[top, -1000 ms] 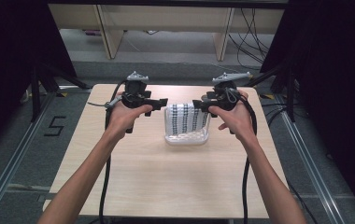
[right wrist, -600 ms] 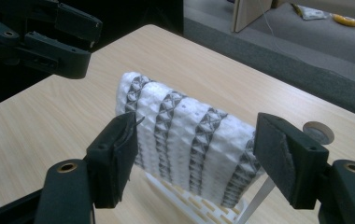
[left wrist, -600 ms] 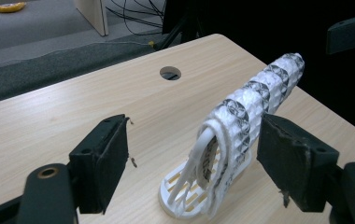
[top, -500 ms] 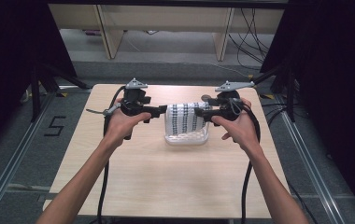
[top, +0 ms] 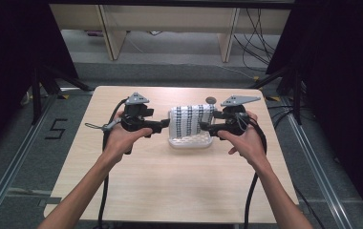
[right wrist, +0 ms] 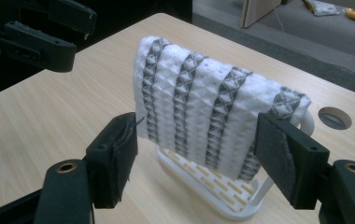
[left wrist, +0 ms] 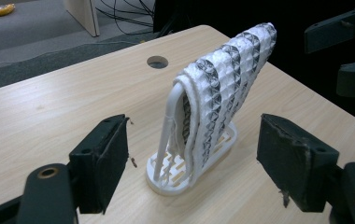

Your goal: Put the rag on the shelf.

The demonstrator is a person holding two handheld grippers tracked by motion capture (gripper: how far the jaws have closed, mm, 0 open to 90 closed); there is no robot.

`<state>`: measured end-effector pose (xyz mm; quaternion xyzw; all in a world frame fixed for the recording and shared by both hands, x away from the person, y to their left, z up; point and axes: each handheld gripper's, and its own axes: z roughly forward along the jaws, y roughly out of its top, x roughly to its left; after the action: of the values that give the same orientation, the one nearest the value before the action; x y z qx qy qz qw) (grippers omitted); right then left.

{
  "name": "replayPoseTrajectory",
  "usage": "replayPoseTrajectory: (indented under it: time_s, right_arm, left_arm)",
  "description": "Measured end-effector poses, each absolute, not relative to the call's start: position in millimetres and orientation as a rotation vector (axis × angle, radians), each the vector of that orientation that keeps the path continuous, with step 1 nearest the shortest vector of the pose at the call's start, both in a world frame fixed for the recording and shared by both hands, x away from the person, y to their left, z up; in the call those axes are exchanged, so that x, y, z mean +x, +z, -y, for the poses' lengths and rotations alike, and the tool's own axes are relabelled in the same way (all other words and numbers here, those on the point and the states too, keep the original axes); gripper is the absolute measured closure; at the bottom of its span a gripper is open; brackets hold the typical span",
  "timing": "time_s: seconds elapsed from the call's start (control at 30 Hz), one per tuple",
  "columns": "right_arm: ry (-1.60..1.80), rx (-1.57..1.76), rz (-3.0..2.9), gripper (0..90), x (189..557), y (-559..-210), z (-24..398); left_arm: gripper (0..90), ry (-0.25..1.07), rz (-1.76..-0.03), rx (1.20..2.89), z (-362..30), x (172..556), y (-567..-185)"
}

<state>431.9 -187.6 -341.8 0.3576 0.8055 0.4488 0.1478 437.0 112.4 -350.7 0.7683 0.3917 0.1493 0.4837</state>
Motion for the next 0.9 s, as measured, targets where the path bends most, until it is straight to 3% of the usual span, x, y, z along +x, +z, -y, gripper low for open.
replayPoseTrajectory:
  time_s: [0.9]
  right_arm:
    - [1.307, 1.019, -2.398, 30.3, 394.8, -375.7, 197.4]
  left_arm:
    - [23.7, 0.374, -0.889, 1.902, -133.0, 385.4, -379.7]
